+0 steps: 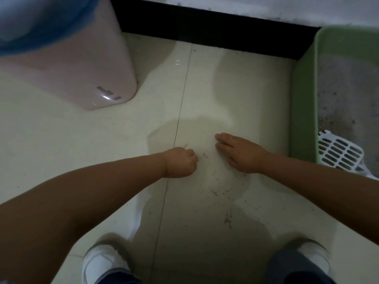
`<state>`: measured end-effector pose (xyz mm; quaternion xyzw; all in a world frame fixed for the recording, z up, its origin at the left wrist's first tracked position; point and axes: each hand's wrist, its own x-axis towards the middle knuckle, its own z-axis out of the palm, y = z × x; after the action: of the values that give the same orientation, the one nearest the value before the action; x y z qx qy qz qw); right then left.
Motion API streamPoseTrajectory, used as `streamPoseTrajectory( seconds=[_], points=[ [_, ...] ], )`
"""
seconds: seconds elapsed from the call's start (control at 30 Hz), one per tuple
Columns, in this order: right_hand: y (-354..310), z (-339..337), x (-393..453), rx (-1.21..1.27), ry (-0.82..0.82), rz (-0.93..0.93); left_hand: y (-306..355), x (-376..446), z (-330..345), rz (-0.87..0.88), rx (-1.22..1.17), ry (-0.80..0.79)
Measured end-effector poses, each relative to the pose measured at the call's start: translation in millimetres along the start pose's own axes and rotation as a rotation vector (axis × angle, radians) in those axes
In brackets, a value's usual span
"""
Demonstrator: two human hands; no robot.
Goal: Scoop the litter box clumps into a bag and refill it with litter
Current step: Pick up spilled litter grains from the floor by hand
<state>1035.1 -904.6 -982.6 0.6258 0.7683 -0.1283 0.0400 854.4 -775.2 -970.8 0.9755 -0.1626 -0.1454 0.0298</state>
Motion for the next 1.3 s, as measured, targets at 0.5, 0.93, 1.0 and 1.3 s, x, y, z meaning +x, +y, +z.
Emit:
streamPoseTrajectory(
  seconds=[0.5, 0.93, 1.0, 1.3],
  points=[
    [-58.3, -6.0, 28.4, 0.24, -0.025, 0.164, -11.3, -59.1, -34.9, -1.185, -2.306, 0.34],
    [-81.9, -12.9, 66.9, 0.124, -0.046, -0.126, 2.2, -77.3, 9.6, -1.385, -2.501, 0.255],
    [-75.9, -7.7, 55.5, 0.112, -0.084, -0.172, 2.3, -75.6, 12.3, -1.402, -2.449, 0.225],
    [-81.6, -12.0, 58.0, 0.284, -0.199, -0.055, 2.1, -78.6, 12.0, -1.389, -2.518, 0.288]
  ],
)
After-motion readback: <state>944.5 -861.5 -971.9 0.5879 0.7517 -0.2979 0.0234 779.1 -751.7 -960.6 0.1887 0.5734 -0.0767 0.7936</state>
